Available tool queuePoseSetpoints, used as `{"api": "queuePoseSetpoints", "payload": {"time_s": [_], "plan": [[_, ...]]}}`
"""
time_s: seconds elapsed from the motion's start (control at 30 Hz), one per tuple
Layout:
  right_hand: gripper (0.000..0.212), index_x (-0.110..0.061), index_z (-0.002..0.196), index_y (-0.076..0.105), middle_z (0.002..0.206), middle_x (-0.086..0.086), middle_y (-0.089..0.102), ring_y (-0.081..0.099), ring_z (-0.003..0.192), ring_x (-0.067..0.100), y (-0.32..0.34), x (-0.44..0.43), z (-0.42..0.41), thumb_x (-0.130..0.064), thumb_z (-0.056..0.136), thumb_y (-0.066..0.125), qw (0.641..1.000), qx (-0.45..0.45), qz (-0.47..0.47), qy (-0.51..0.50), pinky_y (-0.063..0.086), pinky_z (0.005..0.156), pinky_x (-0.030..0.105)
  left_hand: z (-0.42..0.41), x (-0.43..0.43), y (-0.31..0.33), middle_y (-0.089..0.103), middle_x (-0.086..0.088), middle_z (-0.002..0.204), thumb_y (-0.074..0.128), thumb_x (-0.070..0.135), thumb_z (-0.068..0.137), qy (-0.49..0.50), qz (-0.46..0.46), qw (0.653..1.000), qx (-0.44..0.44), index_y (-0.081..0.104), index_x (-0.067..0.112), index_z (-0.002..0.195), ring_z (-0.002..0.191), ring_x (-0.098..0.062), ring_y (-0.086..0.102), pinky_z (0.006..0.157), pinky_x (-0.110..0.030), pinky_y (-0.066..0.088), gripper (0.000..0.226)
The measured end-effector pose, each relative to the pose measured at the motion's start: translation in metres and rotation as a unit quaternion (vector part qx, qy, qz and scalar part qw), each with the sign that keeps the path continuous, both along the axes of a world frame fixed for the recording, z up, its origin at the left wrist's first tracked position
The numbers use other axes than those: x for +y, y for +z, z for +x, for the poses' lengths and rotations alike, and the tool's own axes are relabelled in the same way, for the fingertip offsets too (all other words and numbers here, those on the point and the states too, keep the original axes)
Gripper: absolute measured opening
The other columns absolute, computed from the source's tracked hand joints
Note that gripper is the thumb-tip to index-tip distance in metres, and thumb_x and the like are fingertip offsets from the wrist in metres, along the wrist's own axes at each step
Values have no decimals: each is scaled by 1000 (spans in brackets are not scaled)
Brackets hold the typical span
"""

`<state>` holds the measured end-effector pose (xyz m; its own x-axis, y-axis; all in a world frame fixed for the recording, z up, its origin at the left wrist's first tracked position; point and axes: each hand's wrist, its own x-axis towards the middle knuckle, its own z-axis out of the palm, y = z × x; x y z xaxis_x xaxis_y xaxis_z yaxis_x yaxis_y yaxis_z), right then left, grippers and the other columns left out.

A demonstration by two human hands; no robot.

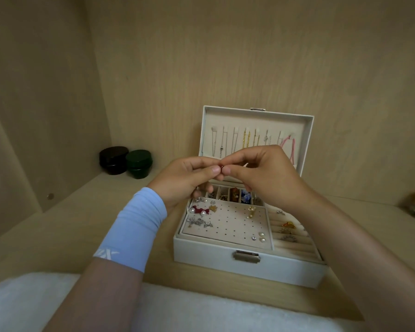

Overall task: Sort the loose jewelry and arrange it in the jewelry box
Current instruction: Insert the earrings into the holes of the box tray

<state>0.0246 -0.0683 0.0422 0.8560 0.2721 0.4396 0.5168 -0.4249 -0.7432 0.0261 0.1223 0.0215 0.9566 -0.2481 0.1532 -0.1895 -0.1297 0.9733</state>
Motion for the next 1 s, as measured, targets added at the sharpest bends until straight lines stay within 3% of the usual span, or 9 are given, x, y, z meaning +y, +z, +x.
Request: {"api": "queuePoseSetpoints", "payload": {"time_s": [0.13, 0.3, 0.5, 0.63, 0.77, 0.87, 1.0], "plan": [[11, -16, 96, 80, 77, -1, 76, 52, 45, 6, -1, -1, -3, -11, 87, 75, 998, 35, 38, 22, 45, 47, 20, 0, 1, -1, 71, 7, 84, 59, 23, 96, -18, 12, 1000, -2, 70, 20, 107, 70, -10, 60, 56, -20, 43, 15], [12, -13, 98, 79, 74, 1, 76, 49, 46, 14, 4, -6, -6, -10, 88, 73, 992, 80, 81, 45, 41, 42, 18, 0, -1, 1, 69, 4, 84, 58, 26, 96, -32, 7, 999, -18, 68, 19, 98, 70, -15, 58, 55, -23, 41, 12], [16, -22, 94, 80, 83, -5, 78, 56, 55, 14, 4, -8, -9, -14, 80, 81, 998, 28, 20, 48, 52, 55, 25, -2, -3, 3, 67, 5, 69, 64, 28, 91, -11, 6, 1000, -14, 73, 18, 88, 64, -12, 55, 55, -21, 43, 14], [12, -27, 94, 81, 79, -16, 76, 59, 55, -1, -2, -8, -8, -20, 83, 80, 999, -33, -11, -4, 50, 59, 17, -6, 0, 7, 75, 1, 87, 66, 25, 91, -8, 30, 999, -27, 77, 17, 94, 67, -9, 58, 56, -18, 46, 14], [7, -27, 91, 81, 65, -30, 67, 57, 50, -2, -10, -5, -9, -22, 86, 78, 995, -63, -58, -43, 42, 54, 9, -8, 2, 9, 76, 3, 86, 67, 20, 91, 9, 99, 994, -51, 76, 20, 88, 68, -8, 63, 58, -12, 48, 10], [6, -32, 88, 81, 69, -26, 69, 58, 59, -9, -18, -5, -8, -27, 85, 78, 987, -62, -137, -54, 42, 62, 12, -6, 9, 5, 74, 9, 83, 72, 21, 87, 35, 216, 972, -86, 76, 26, 88, 76, -5, 68, 74, -20, 54, 6], [5, -38, 87, 78, 82, -25, 70, 59, 75, -8, -25, -2, -11, -33, 85, 77, 961, -60, -264, -62, 49, 71, 22, -7, 11, 4, 66, 26, 70, 75, 22, 83, 28, 317, 943, -100, 76, 33, 84, 65, 14, 57, 63, -7, 41, 12]]}}
